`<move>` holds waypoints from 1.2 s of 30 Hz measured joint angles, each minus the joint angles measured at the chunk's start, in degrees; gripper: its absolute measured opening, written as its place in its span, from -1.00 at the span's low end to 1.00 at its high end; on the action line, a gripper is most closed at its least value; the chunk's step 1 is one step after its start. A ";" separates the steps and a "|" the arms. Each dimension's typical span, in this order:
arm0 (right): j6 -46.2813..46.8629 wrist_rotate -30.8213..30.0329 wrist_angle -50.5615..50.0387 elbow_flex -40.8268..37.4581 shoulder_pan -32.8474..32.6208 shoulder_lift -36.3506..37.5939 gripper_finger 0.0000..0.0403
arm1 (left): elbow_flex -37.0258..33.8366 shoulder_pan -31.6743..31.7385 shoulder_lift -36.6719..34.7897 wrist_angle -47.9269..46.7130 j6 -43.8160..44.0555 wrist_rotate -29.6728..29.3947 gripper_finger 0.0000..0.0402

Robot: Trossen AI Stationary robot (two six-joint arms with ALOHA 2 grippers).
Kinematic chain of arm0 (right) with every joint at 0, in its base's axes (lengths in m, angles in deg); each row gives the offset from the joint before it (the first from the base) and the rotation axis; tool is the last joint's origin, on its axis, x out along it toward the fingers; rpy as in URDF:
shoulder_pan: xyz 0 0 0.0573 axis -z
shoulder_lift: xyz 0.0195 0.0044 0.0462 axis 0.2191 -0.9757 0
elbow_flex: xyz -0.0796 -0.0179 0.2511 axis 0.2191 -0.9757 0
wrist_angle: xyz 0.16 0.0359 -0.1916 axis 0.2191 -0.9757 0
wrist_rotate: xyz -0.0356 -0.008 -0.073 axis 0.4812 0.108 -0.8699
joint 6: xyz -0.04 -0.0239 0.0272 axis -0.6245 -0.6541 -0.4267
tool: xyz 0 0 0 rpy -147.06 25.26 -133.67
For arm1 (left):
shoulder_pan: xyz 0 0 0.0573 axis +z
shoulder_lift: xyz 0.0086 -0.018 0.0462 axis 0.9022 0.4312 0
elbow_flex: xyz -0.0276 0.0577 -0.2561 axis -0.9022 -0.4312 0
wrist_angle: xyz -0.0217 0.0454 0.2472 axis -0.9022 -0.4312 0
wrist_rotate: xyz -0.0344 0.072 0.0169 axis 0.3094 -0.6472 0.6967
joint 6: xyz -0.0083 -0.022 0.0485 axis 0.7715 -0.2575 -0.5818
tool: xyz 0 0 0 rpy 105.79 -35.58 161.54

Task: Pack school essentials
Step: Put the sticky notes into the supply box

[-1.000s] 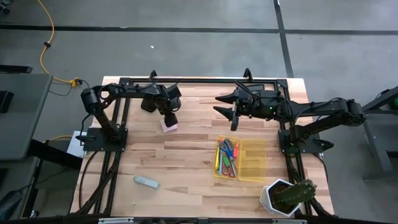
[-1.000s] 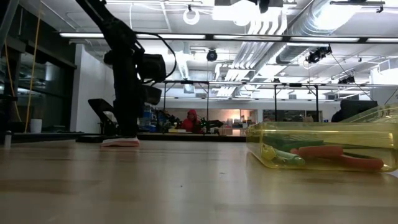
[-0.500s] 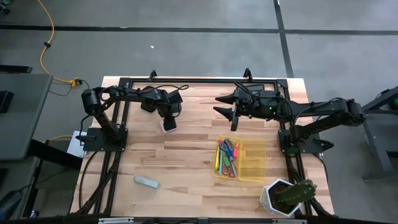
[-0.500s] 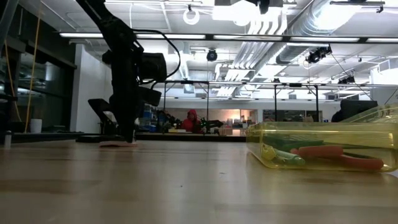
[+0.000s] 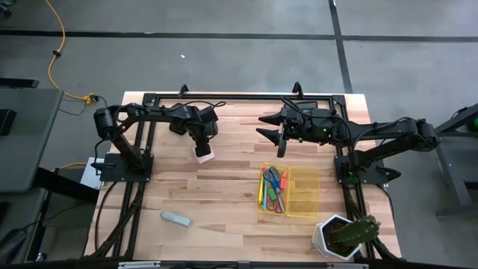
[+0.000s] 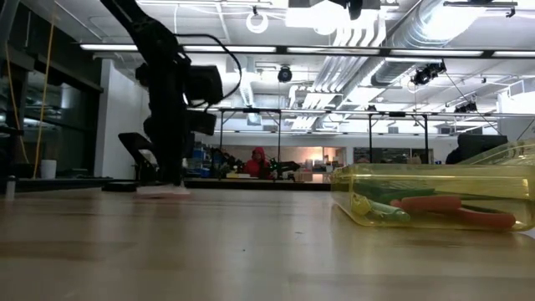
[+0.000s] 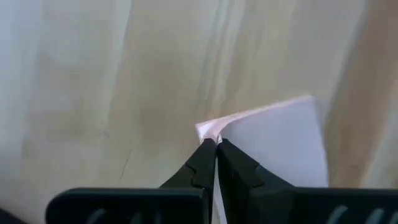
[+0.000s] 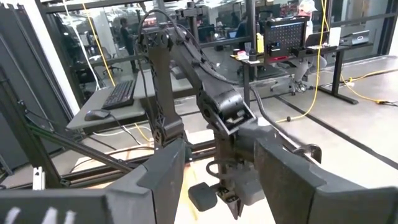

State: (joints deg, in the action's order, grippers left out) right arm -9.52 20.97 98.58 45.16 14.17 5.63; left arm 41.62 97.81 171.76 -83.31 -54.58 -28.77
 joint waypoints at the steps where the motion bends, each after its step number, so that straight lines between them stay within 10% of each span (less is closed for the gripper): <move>1: 0.00 0.00 -0.03 0.00 0.00 0.00 -0.07 | 0.00 0.17 -0.98 0.09 -0.20 0.77 -0.99; 18: -0.04 0.01 -1.89 -0.02 0.00 0.00 -0.07 | 0.02 1.67 -27.04 2.10 -0.97 2.27 -1.00; 36: 1.73 0.07 -1.62 -0.02 0.00 0.00 -0.07 | 0.03 -2.36 -45.29 26.52 17.08 2.85 -1.00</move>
State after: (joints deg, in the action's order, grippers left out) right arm -7.79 21.03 96.96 45.14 14.17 5.63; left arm 41.64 95.45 126.47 -56.79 -37.50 -25.93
